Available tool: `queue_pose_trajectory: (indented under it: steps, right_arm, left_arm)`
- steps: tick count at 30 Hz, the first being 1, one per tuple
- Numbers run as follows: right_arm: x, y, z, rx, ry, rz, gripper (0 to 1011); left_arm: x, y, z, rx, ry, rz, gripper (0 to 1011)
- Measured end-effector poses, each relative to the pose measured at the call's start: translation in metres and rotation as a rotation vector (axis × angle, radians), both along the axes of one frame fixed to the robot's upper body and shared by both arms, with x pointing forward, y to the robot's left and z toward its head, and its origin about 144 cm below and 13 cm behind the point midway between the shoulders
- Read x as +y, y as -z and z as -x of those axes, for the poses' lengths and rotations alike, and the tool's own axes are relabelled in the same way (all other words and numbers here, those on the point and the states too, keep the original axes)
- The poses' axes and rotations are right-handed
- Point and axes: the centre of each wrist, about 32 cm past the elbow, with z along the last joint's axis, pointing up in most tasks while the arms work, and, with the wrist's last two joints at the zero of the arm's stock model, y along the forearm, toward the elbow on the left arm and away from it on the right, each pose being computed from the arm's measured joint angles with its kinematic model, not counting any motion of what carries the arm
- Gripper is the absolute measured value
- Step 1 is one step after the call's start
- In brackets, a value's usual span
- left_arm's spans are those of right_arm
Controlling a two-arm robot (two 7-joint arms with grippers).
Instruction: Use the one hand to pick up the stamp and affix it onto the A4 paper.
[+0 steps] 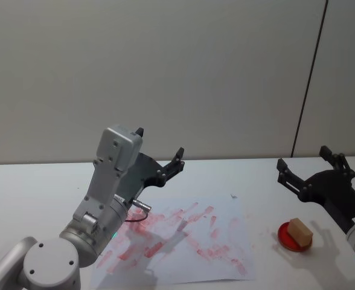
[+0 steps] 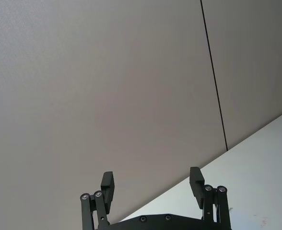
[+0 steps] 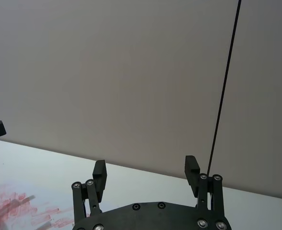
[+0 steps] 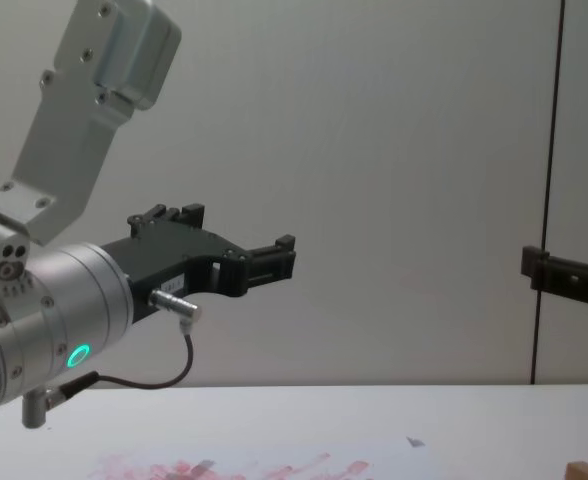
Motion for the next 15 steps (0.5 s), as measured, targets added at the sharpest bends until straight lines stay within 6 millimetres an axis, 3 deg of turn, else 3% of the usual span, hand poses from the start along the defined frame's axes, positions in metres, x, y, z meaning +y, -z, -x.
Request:
queue_pose_trajectory:
  steps: [8,15]
  right_arm:
    - [-0.005,0.0,0.001,0.003,0.004,-0.009,1001]
    - [-0.023,0.0,0.013,0.02,0.011,-0.037,1001]
  left_arm:
    - [0.0,0.0,0.0,0.0,0.0,0.0,1001]
    - [0.0,0.0,0.0,0.0,0.0,0.0,1001]
